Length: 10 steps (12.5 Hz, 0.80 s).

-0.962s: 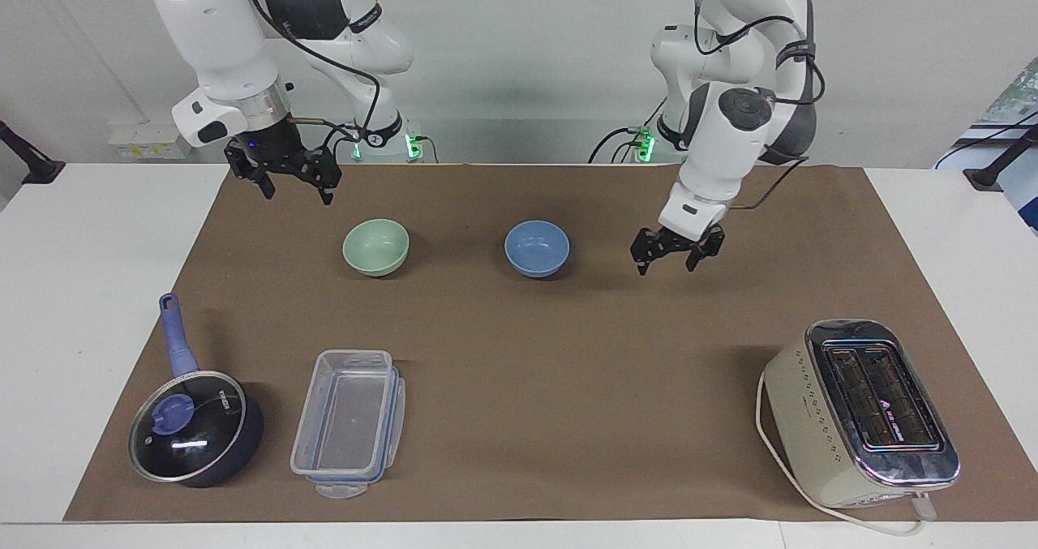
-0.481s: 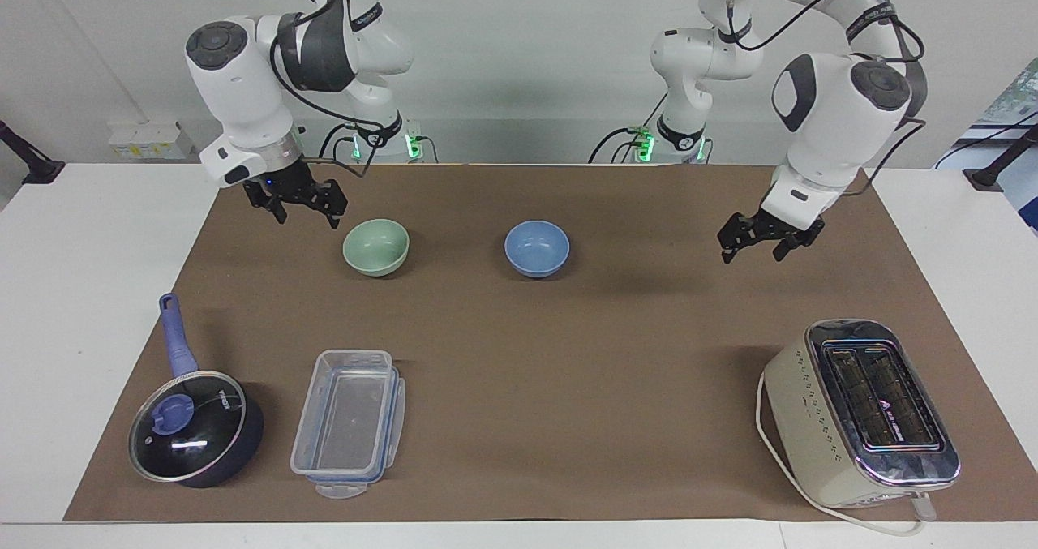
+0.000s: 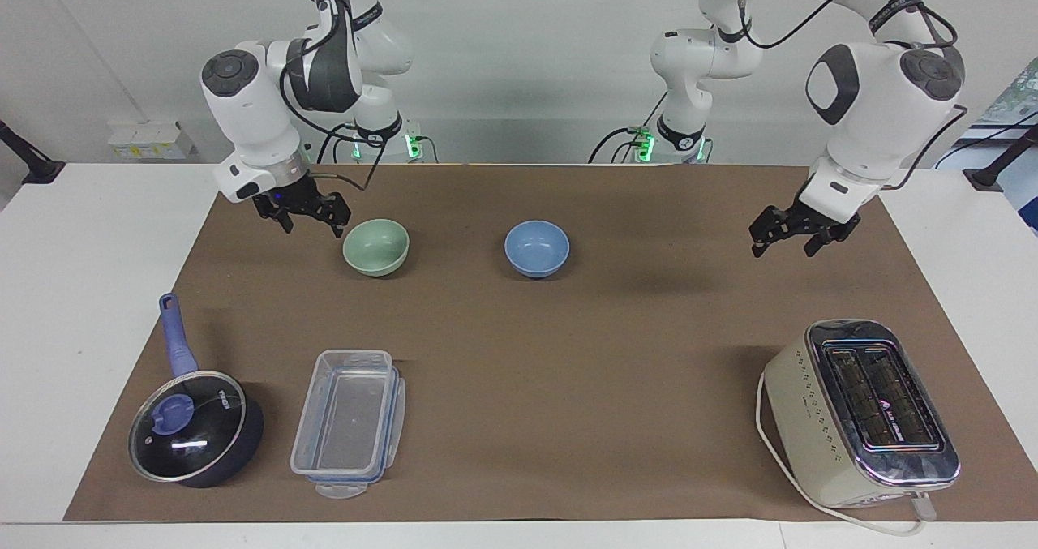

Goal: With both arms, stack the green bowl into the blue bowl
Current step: 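Retract the left gripper while the right gripper reaches the green bowl, then grasp the green bowl rim with the right gripper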

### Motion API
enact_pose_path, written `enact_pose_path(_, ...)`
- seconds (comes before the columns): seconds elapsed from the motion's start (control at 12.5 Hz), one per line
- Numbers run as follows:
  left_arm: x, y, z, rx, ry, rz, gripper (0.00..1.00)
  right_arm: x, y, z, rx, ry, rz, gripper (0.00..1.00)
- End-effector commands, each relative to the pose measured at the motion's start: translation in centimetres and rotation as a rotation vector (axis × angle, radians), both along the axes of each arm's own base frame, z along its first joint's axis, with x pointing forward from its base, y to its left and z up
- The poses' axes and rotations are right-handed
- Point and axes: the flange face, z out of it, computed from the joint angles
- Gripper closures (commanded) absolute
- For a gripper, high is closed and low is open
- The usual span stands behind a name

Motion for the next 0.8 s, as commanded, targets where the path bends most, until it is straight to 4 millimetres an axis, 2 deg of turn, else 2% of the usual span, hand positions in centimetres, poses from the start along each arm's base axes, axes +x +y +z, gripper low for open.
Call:
enact_pose_path(0.0,-0.3,0.4,3.0,0.010,0.036,-0.017,0.00,-1.6,-0.4,-2.6,0.017,-0.026,0.033,0.00)
enact_pose_path(0.16,-0.3,3.4,4.5,0.018,0.042,0.023,0.00,-2.1,-0.2,-3.5,0.017,-0.022,0.043,0.00)
enact_pose_path(0.4,-0.4,2.6,4.4,0.016,0.028,0.006,0.00,-2.3,-0.2,-4.3,0.020,-0.005,0.045,0.00)
enact_pose_path(0.72,-0.7,3.0,4.1,0.016,0.046,0.015,0.00,-2.6,-0.1,-5.7,0.023,0.022,0.047,0.05)
